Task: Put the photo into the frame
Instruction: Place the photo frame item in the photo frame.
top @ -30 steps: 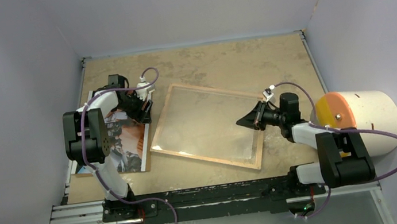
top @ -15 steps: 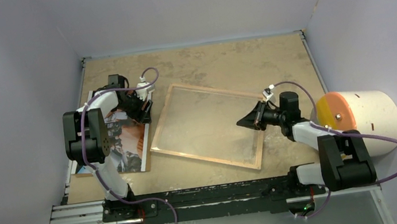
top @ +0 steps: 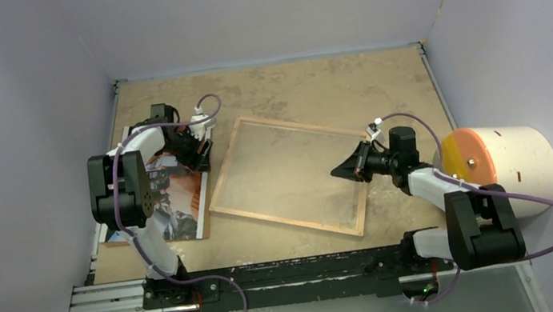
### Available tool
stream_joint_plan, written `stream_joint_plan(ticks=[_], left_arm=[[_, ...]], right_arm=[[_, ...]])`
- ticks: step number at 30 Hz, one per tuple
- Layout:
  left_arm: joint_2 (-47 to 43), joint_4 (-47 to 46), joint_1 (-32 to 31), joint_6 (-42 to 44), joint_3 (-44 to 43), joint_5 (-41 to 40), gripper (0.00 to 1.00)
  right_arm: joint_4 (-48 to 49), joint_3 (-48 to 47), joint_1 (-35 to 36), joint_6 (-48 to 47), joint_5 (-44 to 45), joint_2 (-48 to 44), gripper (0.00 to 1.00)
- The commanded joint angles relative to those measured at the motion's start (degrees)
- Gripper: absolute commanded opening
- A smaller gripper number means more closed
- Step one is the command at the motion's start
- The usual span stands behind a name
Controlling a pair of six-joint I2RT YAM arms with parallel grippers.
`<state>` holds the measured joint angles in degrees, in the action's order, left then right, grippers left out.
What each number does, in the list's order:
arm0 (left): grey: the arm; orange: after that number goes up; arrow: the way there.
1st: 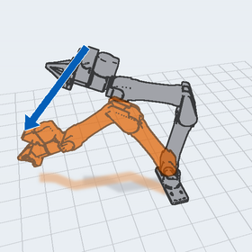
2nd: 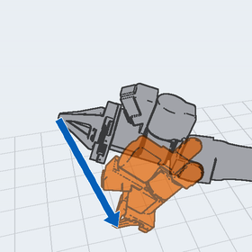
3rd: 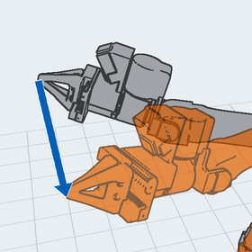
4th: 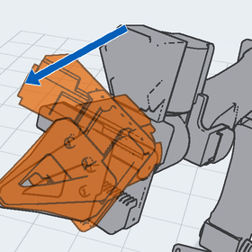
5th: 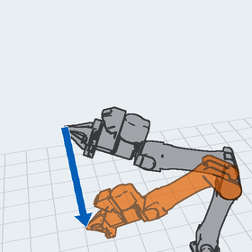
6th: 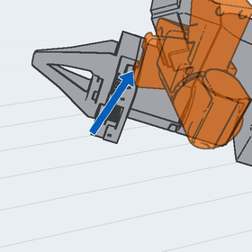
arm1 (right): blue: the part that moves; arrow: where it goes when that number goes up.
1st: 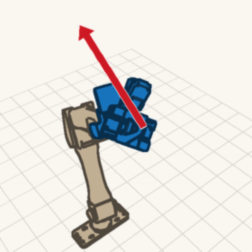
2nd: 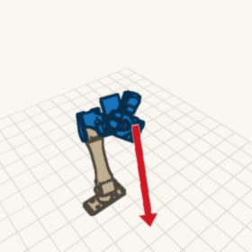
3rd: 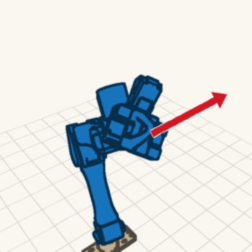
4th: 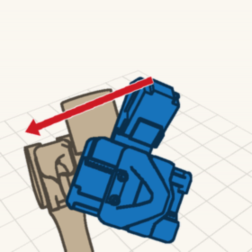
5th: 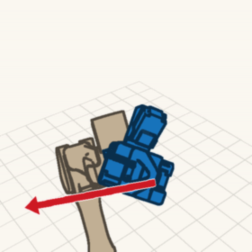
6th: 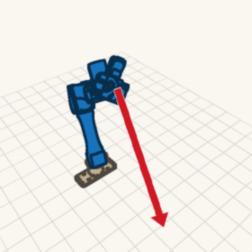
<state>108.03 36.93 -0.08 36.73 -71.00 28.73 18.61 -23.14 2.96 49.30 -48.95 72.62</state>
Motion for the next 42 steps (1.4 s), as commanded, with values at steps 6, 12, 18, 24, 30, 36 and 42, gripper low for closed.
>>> stream_joint_plan(ticks=[6, 12, 18, 24, 30, 36, 42], left_arm=[[3.4, 2.5, -0.9, 1.1, 3.1, -0.2, 0.61], [3.0, 2.5, -0.9, 1.3, 3.3, -0.3, 0.61], [3.1, 2.5, -0.9, 1.3, 3.2, -0.3, 0.61], [3.1, 2.5, -0.9, 1.4, 3.3, -0.5, 0.61], [3.9, 2.2, -1.1, 0.9, 3.5, 0.5, 0.61], [5.2, 0.7, -2.7, -0.1, 4.7, 0.1, 0.59], [5.9, -0.5, -4.1, -0.7, 5.8, -0.5, 0.59]], right_arm=[[-1.3, -2.4, -0.6, -1.4, 2.0, -3.7, 0.00], [-2.7, -3.1, -1.7, -2.5, 2.2, -3.4, 0.00], [-4.2, -4.0, -2.7, -3.9, 1.3, -1.7, 0.00], [-1.7, -3.2, -2.8, -3.2, 0.7, -2.6, 0.00], [7.7, -0.8, -2.8, 1.1, -0.4, -3.9, 0.00], [19.5, 1.3, -2.8, 7.3, -2.0, -4.4, 0.00], [25.3, 1.2, -1.7, 9.1, -4.1, -4.9, 0.00]])
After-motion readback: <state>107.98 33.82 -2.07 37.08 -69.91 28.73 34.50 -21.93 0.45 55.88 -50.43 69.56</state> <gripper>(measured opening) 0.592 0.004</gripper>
